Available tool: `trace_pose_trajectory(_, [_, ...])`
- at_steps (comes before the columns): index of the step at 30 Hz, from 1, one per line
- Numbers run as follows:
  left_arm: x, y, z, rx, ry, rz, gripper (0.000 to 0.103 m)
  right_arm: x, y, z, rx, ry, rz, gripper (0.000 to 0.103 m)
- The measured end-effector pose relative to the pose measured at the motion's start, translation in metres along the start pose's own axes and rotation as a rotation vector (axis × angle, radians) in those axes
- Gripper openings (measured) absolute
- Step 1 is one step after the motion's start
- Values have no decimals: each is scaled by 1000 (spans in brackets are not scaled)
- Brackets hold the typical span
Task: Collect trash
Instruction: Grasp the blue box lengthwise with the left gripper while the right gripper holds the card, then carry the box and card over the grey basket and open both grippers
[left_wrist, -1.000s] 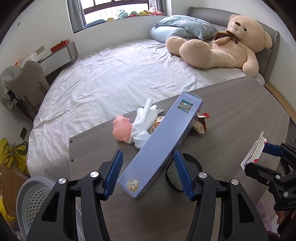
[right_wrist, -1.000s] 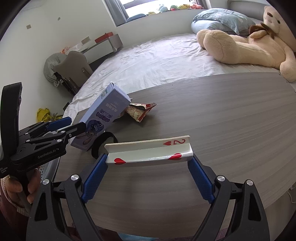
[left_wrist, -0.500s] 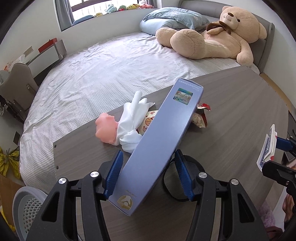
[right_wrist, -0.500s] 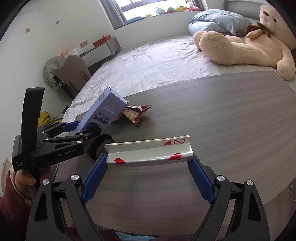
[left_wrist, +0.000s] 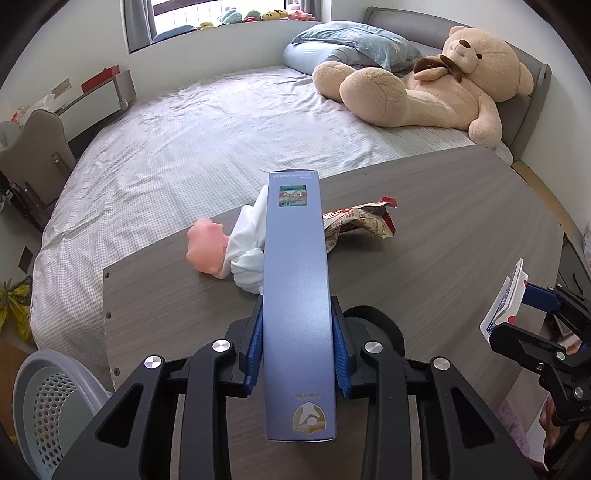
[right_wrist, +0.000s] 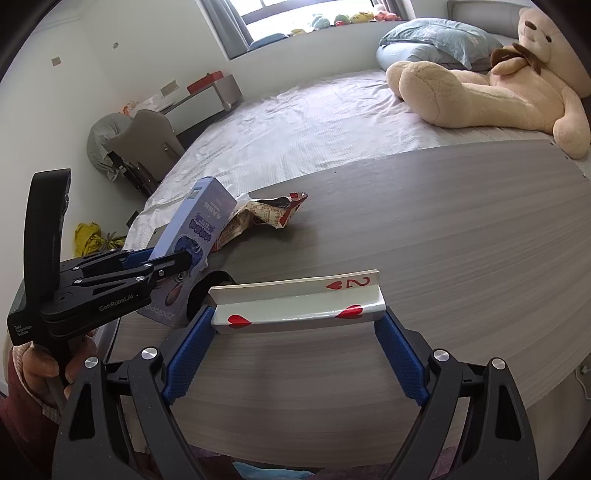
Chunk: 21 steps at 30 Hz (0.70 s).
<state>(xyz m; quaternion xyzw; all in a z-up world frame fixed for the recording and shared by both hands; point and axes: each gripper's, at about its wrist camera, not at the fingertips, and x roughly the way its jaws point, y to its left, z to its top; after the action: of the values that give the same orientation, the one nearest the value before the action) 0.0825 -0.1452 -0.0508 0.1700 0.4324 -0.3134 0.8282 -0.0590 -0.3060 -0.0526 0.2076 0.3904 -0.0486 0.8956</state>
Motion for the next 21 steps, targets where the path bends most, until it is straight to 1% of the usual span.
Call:
trace_pose_trajectory(2, [-5, 1, -3, -24, -9, 8, 31, 0, 1, 0, -2, -2, 2, 85])
trace_pose_trajectory(12, [-34, 16, -22, -119, -62, 102, 31, -2, 14, 2, -29, -8, 28, 85])
trace_pose_trajectory(18, [-62, 31, -40, -172, -95, 173, 31, -3, 39, 9, -80, -23, 66, 85])
trace_pose_trajectory(21, [-75, 41, -50, -215, -106, 181, 31, 0, 54, 13, -110, -22, 93, 85])
